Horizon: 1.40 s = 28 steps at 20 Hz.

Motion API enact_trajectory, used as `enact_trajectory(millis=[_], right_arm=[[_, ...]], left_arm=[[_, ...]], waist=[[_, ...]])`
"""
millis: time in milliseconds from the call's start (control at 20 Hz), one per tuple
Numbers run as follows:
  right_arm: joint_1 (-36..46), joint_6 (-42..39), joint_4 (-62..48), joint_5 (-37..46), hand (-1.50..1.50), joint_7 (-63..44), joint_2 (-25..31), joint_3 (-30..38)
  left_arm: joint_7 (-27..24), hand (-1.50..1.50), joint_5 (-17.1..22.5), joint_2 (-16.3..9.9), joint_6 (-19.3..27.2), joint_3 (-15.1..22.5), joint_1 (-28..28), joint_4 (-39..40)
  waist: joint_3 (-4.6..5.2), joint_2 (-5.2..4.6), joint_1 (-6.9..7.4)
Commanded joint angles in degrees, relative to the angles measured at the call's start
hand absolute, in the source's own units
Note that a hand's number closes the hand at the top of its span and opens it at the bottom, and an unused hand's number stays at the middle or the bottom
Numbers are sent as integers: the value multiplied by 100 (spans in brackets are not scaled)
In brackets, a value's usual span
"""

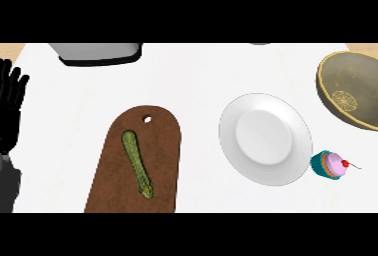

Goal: Pick the sweet potato from the plate and place it in the bowl

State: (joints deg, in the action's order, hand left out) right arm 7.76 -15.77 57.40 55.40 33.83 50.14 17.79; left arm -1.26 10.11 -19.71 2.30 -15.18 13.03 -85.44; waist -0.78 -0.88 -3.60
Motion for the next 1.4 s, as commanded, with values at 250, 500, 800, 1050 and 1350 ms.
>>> enact_trajectory(millis=[250, 500, 800, 1050, 1350], right_arm=[[252, 422, -1948, -772, 150, 1094, 1469, 1677], [447, 73, -2645, -1313, 150, 2367, 1943, 2113], [873, -575, -3114, -1832, 150, 3056, 2398, 2290], [1303, -1541, -3329, -2231, 150, 2886, 2691, 2162], [1676, -2148, -3352, -2421, 150, 2605, 2760, 1692]], left_arm=[[23, 0, 59, 11, -118, 79, 42, -96], [5, 0, -20, 96, -113, 222, 96, -81], [-19, 0, -51, 147, -188, 328, 124, 63], [102, 0, -192, 258, -2, 479, 279, -81], [83, 0, -105, 116, -197, 423, 325, -57]], waist=[[-13, -3, 294], [0, 30, 324], [26, 14, 438], [34, 28, 587], [55, 30, 682]])
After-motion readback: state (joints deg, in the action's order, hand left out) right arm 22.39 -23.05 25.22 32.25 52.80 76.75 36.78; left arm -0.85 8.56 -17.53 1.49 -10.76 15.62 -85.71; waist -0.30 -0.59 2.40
